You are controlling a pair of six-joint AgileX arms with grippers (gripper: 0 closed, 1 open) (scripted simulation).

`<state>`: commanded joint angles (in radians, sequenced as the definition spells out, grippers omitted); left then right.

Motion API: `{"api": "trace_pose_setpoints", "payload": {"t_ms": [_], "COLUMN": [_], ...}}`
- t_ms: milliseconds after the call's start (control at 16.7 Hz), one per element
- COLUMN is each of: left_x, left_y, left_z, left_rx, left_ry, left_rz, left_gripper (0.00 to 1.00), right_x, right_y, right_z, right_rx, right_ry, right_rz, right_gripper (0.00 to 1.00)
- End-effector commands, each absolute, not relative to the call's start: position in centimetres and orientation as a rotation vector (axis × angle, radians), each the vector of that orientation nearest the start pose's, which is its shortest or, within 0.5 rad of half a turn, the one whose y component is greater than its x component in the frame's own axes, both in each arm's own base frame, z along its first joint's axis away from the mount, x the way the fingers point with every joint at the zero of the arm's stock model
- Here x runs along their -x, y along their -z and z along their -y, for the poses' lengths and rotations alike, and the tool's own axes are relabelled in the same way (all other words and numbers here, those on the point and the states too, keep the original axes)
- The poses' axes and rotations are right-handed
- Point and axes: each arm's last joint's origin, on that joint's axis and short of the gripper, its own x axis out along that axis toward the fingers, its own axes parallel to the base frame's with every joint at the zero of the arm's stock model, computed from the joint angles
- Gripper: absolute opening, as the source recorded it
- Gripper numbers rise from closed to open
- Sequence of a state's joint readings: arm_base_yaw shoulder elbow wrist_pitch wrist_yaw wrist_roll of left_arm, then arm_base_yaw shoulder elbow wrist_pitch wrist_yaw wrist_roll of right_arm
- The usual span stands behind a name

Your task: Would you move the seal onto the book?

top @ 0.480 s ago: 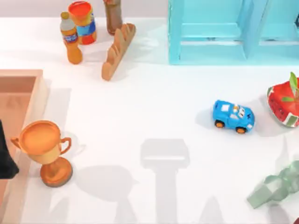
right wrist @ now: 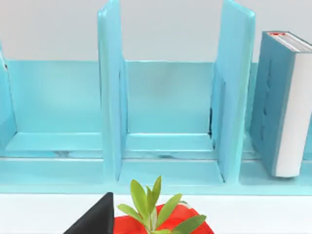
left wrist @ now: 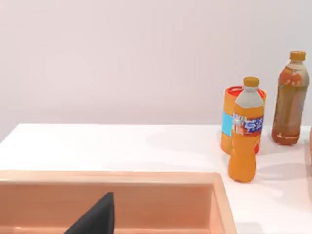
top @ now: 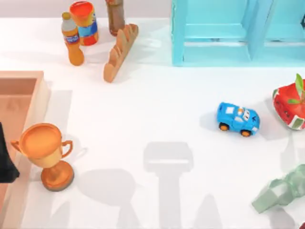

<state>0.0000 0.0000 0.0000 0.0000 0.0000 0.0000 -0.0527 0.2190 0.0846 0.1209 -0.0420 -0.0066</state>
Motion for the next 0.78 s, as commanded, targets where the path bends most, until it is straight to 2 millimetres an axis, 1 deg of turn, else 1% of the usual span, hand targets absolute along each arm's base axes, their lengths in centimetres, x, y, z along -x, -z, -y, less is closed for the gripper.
{"api": "trace_pose_setpoints", "payload": {"t_ms": [180,300,420,480,600,780], "left_x": [-10.6,-10.6,-10.6,-10.6,-10.6,-10.6], "left_y": [-16.0,-16.0,-16.0,-16.0,-16.0,-16.0], "left_z": [0.1,0.1,0.1,0.1,0.1,0.1], "left_rx": [0.000,0.000,0.000,0.000,0.000,0.000], "left_ry": [0.000,0.000,0.000,0.000,0.000,0.000], "left_rz": [0.000,0.000,0.000,0.000,0.000,0.000], "left_gripper": [1.00,1.00,1.00,1.00,1.00,1.00], "right_x": [-14.0,-16.6,-20.0,-21.8,-25.6,-30.6], "right_y": [-20.3,-21.4,-21.8,-21.6,-20.6,-17.4], "right_z": [1.2,2.0,3.1,3.8,5.4,8.2], "right_rx": [0.017,0.020,0.019,0.018,0.012,0.000], "right_ry": [0.014,0.015,0.016,0.016,0.016,0.018], "right_rz": [-0.039,-0.067,-0.098,-0.113,-0.140,-0.166], "right_gripper": [1.00,1.00,1.00,1.00,1.00,1.00]}}
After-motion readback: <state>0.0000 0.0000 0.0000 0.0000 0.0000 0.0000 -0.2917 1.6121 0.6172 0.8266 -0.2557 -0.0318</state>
